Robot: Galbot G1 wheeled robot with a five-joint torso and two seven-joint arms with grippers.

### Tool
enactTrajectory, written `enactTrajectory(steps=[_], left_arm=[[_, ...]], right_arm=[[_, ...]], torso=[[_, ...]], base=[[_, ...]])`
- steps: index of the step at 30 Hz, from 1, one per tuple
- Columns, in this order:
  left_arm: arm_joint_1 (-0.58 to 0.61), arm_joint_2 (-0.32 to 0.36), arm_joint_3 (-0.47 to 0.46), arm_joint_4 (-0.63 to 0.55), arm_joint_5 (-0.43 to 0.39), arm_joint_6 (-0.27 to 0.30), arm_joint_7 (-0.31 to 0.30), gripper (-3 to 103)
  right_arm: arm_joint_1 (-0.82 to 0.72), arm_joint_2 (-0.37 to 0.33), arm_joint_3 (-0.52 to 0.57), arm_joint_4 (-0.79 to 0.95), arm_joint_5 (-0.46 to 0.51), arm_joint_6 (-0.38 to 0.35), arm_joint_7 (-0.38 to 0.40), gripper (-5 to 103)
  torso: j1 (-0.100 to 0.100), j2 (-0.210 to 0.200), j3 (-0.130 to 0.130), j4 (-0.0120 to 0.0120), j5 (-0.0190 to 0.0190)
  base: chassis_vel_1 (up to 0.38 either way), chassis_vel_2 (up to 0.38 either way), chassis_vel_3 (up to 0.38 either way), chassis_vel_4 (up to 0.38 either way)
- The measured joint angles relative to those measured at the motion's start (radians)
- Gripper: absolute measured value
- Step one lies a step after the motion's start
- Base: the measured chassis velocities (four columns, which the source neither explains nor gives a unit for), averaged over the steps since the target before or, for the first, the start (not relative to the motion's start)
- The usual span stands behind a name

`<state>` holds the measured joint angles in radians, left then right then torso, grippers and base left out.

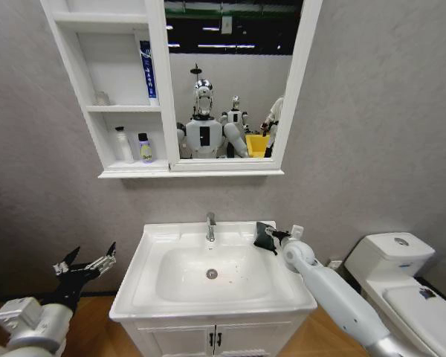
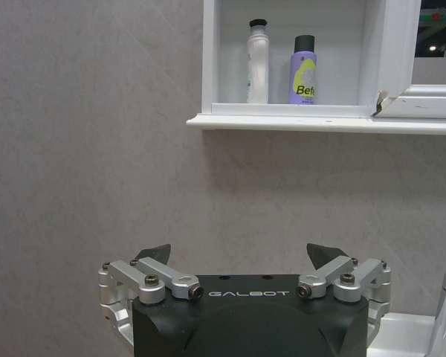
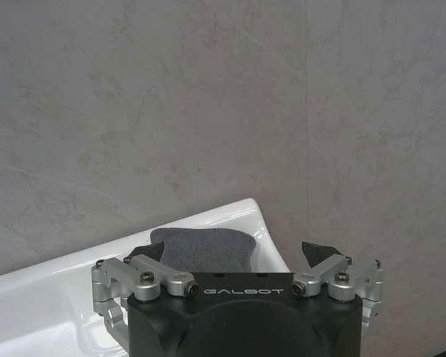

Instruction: Move facial cleanser and shampoo from washbasin to cabinet, then wipe washbasin with towel.

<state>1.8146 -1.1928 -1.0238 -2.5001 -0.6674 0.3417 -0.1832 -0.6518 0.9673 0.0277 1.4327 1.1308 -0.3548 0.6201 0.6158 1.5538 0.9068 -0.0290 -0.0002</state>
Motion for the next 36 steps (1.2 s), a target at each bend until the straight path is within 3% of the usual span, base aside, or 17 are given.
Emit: enactTrajectory(steps=[5, 9, 21, 28, 30, 31, 32, 36], left_arm=[[0.0, 0.0, 0.0, 0.0, 0.0, 0.0, 0.0, 100], [0.0, 0.0, 0.0, 0.0, 0.0, 0.0, 0.0, 100], [0.0, 0.0, 0.0, 0.0, 0.0, 0.0, 0.0, 100], [0.0, 0.0, 0.0, 0.0, 0.0, 0.0, 0.0, 100], [0.0, 0.0, 0.0, 0.0, 0.0, 0.0, 0.0, 100], [0.0, 0.0, 0.0, 0.0, 0.0, 0.0, 0.0, 100], [0.0, 0.0, 0.0, 0.0, 0.0, 0.0, 0.0, 100], [0.0, 0.0, 0.0, 0.0, 0.0, 0.0, 0.0, 100]], right_arm=[[0.047, 0.0, -0.032, -0.029, 0.071, -0.075, -0.018, 100], [0.048, -0.009, -0.04, -0.029, 0.056, -0.141, -0.053, 100], [0.066, 0.004, -0.068, -0.085, 0.001, -0.158, -0.084, 102], [0.096, 0.032, -0.099, -0.141, -0.003, -0.156, -0.081, 71], [0.103, 0.038, -0.105, -0.153, -0.003, -0.154, -0.081, 71], [0.11, 0.042, -0.109, -0.163, -0.002, -0.153, -0.081, 60], [0.11, 0.042, -0.109, -0.163, -0.002, -0.153, -0.081, 60], [0.124, 0.054, -0.117, -0.189, 0.002, -0.15, -0.082, 43]], torso=[[0.0, 0.0, 0.0, -0.0001, 0.0001], [0.0, 0.0, 0.0, -0.0001, 0.0002], [0.0, 0.0, 0.0, 0.0, 0.0], [0.0, 0.0, 0.0, 0.0, 0.0002], [0.0, 0.0, 0.0, 0.0, 0.0002], [0.0, 0.0, 0.0, 0.0, 0.0002], [0.0, 0.0, 0.0, 0.0, 0.0002], [0.0, 0.0, 0.0, 0.0, 0.0002]], base=[[0.0, 0.0, 0.0, 0.0], [0.0, 0.0, 0.0, 0.0], [0.0, 0.0, 0.0, 0.0], [0.0, 0.0, 0.0, 0.0], [0.0, 0.0, 0.0, 0.0], [0.0, 0.0, 0.0, 0.0], [0.0, 0.0, 0.0, 0.0], [0.0, 0.0, 0.0, 0.0]])
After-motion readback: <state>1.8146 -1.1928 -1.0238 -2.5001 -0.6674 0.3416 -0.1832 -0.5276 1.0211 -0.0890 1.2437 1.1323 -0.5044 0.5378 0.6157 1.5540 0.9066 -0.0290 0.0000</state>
